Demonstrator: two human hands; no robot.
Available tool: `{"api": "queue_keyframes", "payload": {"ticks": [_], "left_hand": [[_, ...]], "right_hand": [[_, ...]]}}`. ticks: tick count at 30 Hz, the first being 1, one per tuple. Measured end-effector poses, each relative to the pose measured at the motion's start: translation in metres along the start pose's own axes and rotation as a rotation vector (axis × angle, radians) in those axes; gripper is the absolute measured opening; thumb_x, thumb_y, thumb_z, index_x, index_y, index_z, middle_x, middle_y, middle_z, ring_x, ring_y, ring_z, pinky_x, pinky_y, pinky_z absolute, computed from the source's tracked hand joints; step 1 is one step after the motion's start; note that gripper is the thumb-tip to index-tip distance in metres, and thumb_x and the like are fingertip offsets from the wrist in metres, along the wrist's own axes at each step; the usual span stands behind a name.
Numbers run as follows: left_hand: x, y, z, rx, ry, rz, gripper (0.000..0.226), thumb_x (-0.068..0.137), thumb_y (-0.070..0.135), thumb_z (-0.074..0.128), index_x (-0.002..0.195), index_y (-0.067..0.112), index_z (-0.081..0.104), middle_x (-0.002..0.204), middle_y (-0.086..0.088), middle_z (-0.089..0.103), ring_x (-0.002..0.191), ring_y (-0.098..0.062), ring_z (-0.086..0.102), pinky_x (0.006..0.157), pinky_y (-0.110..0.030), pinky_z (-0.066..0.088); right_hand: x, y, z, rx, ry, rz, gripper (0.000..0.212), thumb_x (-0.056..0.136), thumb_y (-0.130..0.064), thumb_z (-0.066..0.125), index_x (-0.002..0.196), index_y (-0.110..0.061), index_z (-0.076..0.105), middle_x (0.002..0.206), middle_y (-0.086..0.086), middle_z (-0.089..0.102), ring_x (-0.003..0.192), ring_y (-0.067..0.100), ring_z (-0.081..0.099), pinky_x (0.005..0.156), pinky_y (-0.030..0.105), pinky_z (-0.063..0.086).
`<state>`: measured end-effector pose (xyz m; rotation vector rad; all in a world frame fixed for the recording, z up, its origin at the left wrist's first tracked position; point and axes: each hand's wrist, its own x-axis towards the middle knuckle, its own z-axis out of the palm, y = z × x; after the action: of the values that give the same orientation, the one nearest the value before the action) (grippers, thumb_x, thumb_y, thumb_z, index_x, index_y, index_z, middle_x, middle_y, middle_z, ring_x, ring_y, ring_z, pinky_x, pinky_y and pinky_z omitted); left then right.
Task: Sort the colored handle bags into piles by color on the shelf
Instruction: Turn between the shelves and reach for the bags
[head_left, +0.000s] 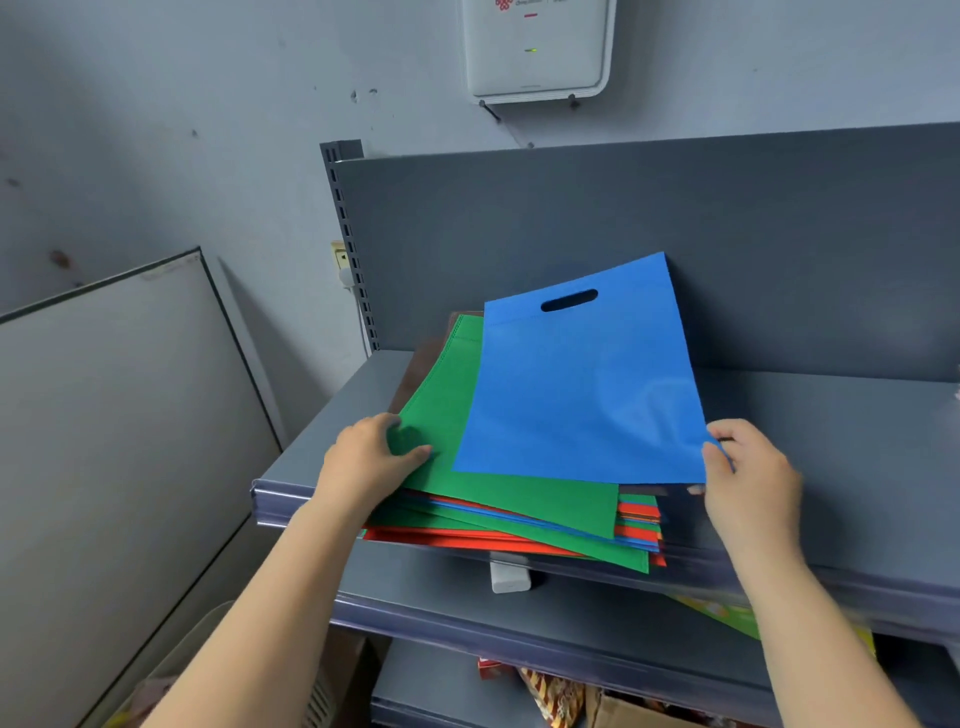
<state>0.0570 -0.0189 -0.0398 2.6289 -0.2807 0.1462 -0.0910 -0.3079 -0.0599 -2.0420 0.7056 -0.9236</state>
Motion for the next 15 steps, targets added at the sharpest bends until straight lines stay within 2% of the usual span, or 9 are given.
{"api": "queue_keyframes", "payload": {"ticks": [1, 4, 6, 7, 10, 12, 15], "left_hand": [[0.002, -0.003, -0.003, -0.036, 0.009, -0.036, 0.059, 0.08, 0.041, 0.071, 0.129, 0.014, 0.054, 0.127, -0.006, 0.059, 0.118, -0.026, 0.052, 0.093, -0.035, 0.042], [0.005, -0.011, -0.014, -0.096, 0.051, -0.124, 0.059, 0.08, 0.029, 0.075, 0.13, 0.008, 0.053, 0.126, -0.012, 0.059, 0.116, -0.029, 0.053, 0.091, -0.033, 0.041], [0.003, -0.015, -0.021, -0.101, 0.084, -0.132, 0.049, 0.082, 0.02, 0.073, 0.126, 0.005, 0.057, 0.124, -0.015, 0.061, 0.111, -0.03, 0.055, 0.088, -0.033, 0.041], [0.0, -0.017, -0.024, -0.099, 0.102, -0.114, 0.041, 0.083, 0.017, 0.07, 0.121, 0.004, 0.061, 0.119, -0.015, 0.063, 0.104, -0.029, 0.056, 0.084, -0.033, 0.042], [-0.011, -0.021, -0.034, -0.117, 0.16, -0.038, 0.022, 0.089, 0.01, 0.062, 0.108, 0.001, 0.067, 0.105, -0.014, 0.066, 0.085, -0.027, 0.056, 0.075, -0.029, 0.04], [-0.023, -0.026, -0.04, -0.198, 0.221, -0.031, 0.018, 0.09, 0.007, 0.059, 0.105, 0.001, 0.066, 0.101, -0.013, 0.065, 0.073, -0.026, 0.058, 0.07, -0.028, 0.042], [-0.047, -0.038, -0.043, -0.335, 0.348, -0.048, 0.015, 0.088, 0.005, 0.061, 0.101, 0.002, 0.067, 0.099, -0.013, 0.068, 0.085, -0.026, 0.061, 0.071, -0.028, 0.04]], "right_hand": [[0.0, 0.001, 0.0, 0.017, 0.023, -0.005, 0.018, 0.093, 0.001, 0.047, 0.091, -0.014, 0.057, 0.086, 0.006, 0.064, 0.059, 0.012, 0.058, 0.05, 0.011, 0.04], [-0.001, 0.001, 0.0, 0.102, 0.036, 0.037, 0.022, 0.092, 0.001, 0.046, 0.092, -0.016, 0.059, 0.089, 0.006, 0.067, 0.079, 0.028, 0.062, 0.069, 0.036, 0.053], [-0.005, -0.001, 0.002, 0.18, 0.02, 0.066, 0.024, 0.092, 0.001, 0.045, 0.093, -0.018, 0.06, 0.091, 0.005, 0.067, 0.084, 0.029, 0.064, 0.073, 0.044, 0.056], [-0.008, -0.003, 0.003, 0.22, 0.011, 0.078, 0.025, 0.093, 0.001, 0.044, 0.094, -0.019, 0.06, 0.093, 0.005, 0.067, 0.086, 0.027, 0.064, 0.072, 0.043, 0.057], [-0.019, -0.011, 0.004, 0.364, -0.006, 0.12, 0.032, 0.096, -0.001, 0.043, 0.092, -0.027, 0.061, 0.103, 0.004, 0.066, 0.094, 0.02, 0.065, 0.063, 0.026, 0.056], [-0.028, -0.016, 0.004, 0.477, -0.028, 0.166, 0.037, 0.097, -0.002, 0.044, 0.09, -0.034, 0.062, 0.107, 0.003, 0.067, 0.097, 0.017, 0.065, 0.064, 0.025, 0.056], [-0.045, -0.026, 0.001, 0.634, -0.04, 0.236, 0.034, 0.098, -0.001, 0.044, 0.098, -0.027, 0.066, 0.109, 0.003, 0.068, 0.098, 0.016, 0.066, 0.067, 0.025, 0.059]]}}
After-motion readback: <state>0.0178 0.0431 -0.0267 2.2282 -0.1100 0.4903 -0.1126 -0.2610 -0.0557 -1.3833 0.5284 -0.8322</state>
